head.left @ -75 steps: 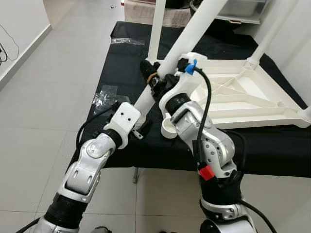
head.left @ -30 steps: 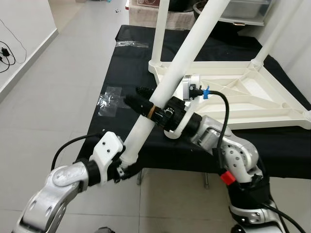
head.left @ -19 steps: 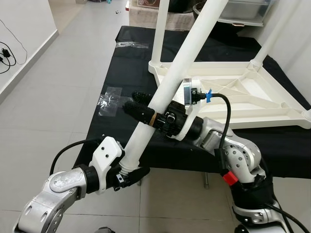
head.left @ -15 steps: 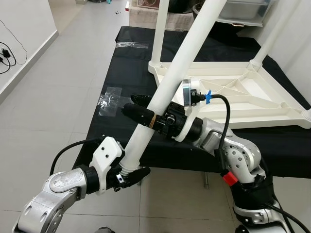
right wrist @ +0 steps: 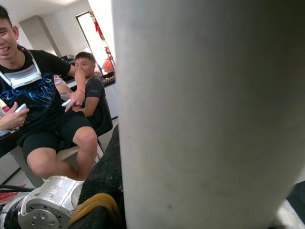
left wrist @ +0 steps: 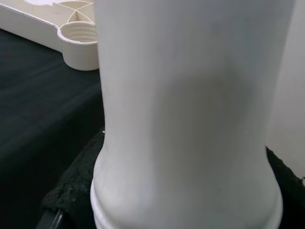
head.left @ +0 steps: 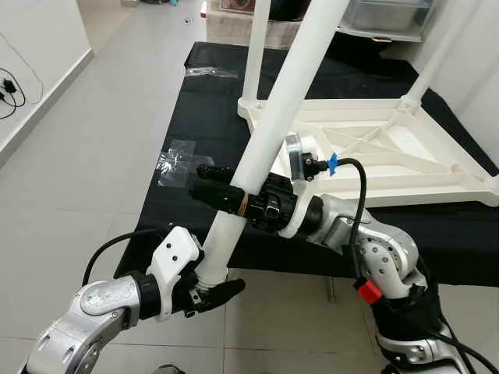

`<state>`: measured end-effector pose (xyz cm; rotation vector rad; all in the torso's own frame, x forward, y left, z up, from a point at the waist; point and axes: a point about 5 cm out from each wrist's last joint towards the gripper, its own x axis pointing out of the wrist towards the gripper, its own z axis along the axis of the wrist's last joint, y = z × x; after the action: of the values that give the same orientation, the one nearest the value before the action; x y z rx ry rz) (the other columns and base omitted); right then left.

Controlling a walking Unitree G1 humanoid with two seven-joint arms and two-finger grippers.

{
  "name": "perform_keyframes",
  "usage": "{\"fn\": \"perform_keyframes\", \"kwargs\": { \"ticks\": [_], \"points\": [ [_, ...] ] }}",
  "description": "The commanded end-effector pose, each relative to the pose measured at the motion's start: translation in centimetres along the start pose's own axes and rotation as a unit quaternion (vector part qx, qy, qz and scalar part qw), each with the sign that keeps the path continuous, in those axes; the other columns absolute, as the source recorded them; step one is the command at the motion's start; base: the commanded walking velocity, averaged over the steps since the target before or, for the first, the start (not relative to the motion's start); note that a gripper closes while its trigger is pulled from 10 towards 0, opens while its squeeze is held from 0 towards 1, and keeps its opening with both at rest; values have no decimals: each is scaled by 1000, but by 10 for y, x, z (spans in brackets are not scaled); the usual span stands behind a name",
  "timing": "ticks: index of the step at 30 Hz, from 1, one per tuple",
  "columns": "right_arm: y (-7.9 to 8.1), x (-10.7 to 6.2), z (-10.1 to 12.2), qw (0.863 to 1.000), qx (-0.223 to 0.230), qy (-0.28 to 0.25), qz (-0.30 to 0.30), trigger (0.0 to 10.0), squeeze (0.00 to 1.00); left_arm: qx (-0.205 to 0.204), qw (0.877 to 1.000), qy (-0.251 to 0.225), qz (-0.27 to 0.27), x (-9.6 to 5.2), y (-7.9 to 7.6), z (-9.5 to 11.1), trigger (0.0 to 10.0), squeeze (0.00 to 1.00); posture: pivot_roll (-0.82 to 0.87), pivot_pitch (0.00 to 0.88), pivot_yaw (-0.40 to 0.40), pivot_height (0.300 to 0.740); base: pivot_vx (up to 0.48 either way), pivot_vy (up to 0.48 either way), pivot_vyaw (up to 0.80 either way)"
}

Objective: Building children table

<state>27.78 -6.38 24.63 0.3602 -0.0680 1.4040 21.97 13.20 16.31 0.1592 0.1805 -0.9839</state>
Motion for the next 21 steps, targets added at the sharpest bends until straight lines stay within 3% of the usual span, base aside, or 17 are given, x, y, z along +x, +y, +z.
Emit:
{"fn": "perform_keyframes", "kwargs": {
  "ticks": [1,7,8,16,17,19,21],
  "points": [
    [5,4,-4,1000,-5,13,13,0,0,-4,999,26,-22,1,-7,-5,10000,0,126,115,-75,740,0,0,0],
    [6,2,-3,1000,-4,12,15,0,0,-8,999,42,-21,2,-9,-10,10000,0,126,103,-74,740,0,0,0],
    [5,1,-1,1000,-10,10,12,0,0,-13,999,42,-21,1,-9,-12,10000,1000,125,102,-74,740,0,0,0],
    [-2,-4,8,1000,-26,2,-9,0,0,-8,998,66,13,-8,-1,-24,10000,1000,126,96,-76,740,0,0,0],
    [-4,-6,10,999,-28,0,-15,0,0,-13,997,71,16,-10,-1,-27,10000,0,126,95,-77,740,0,0,0],
    [-13,-16,20,998,-39,-7,-39,0,0,-32,994,96,32,-24,2,-40,10000,0,125,97,-80,740,0,0,0],
    [-15,-18,21,998,-42,-8,-43,0,0,-35,994,101,34,-27,2,-43,10000,0,125,97,-80,740,0,0,0]
  ]
}}
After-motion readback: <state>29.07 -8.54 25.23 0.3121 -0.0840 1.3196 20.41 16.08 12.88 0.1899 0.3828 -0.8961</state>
